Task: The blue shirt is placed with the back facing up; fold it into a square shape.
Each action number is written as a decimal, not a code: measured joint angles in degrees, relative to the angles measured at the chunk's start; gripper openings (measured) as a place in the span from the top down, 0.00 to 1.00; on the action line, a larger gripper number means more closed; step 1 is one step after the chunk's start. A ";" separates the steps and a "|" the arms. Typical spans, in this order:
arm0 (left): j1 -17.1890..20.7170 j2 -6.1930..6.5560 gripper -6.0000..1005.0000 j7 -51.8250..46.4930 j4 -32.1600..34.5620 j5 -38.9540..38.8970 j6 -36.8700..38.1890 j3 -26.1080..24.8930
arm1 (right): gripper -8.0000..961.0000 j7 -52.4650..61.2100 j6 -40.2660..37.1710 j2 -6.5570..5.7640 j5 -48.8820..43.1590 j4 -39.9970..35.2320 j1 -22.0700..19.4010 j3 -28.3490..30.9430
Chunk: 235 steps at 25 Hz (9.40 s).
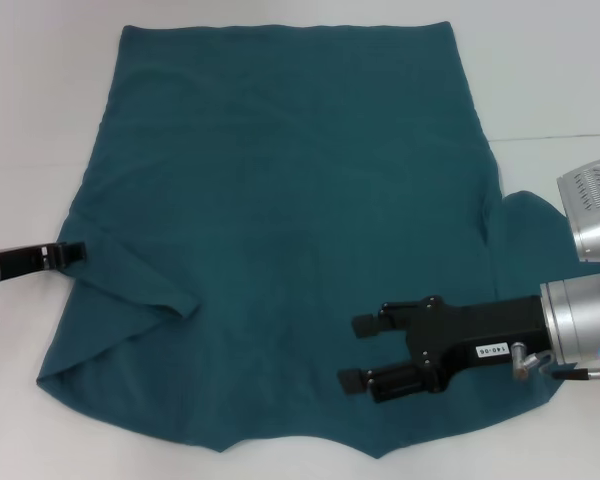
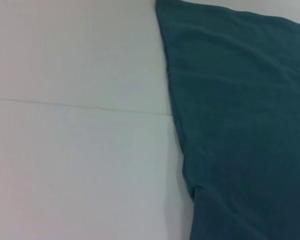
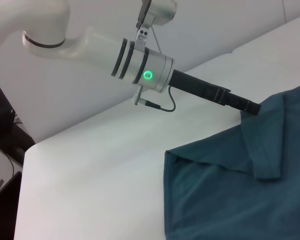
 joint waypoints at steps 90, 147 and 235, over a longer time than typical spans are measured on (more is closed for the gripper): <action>0.38 1.07 0.26 -0.67 1.04 0.39 1.07 3.09 | 0.05 -0.08 -0.55 -0.06 0.70 1.01 -1.12 -0.21; -1.11 1.44 0.30 0.10 -3.52 0.38 -3.05 2.76 | 0.05 -0.28 0.37 -0.05 1.50 1.02 0.32 -0.42; -8.68 -1.76 0.96 -2.89 -2.73 1.02 -8.28 6.68 | 0.11 -0.81 -0.44 -0.12 2.90 1.01 -0.38 0.02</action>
